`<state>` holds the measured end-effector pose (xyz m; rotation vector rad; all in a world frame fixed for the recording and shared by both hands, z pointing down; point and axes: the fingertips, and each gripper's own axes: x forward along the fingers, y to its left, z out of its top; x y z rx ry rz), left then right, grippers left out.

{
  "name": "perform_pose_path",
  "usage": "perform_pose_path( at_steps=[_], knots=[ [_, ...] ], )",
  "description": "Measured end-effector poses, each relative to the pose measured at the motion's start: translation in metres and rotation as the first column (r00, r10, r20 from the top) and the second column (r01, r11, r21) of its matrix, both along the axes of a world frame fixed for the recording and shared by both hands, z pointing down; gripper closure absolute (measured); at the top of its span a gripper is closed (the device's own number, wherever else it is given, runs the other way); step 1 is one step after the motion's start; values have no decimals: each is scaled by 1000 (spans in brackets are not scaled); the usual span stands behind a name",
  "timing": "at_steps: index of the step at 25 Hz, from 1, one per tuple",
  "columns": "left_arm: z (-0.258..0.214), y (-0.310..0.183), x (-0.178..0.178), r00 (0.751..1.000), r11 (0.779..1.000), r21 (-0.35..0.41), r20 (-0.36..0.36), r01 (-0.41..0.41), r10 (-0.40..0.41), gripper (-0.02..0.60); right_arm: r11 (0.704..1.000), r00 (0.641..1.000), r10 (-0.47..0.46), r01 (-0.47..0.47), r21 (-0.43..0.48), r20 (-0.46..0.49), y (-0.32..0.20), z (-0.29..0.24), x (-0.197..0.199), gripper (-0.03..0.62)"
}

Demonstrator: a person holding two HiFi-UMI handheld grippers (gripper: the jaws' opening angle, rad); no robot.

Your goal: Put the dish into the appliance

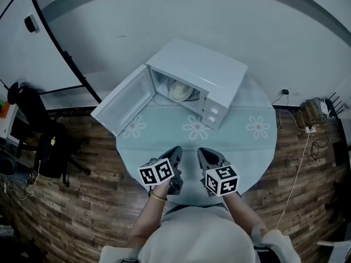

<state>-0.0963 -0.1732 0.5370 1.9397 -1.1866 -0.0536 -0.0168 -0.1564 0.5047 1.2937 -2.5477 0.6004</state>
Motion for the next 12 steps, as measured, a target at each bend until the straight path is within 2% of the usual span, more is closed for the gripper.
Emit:
perform_pose_path(
  at_steps=[12],
  knots=[
    [-9,37,3,997,998,21,33,-67,66,569,1000,1000,-18,18,19,-2,26,-5,-1,588]
  ],
)
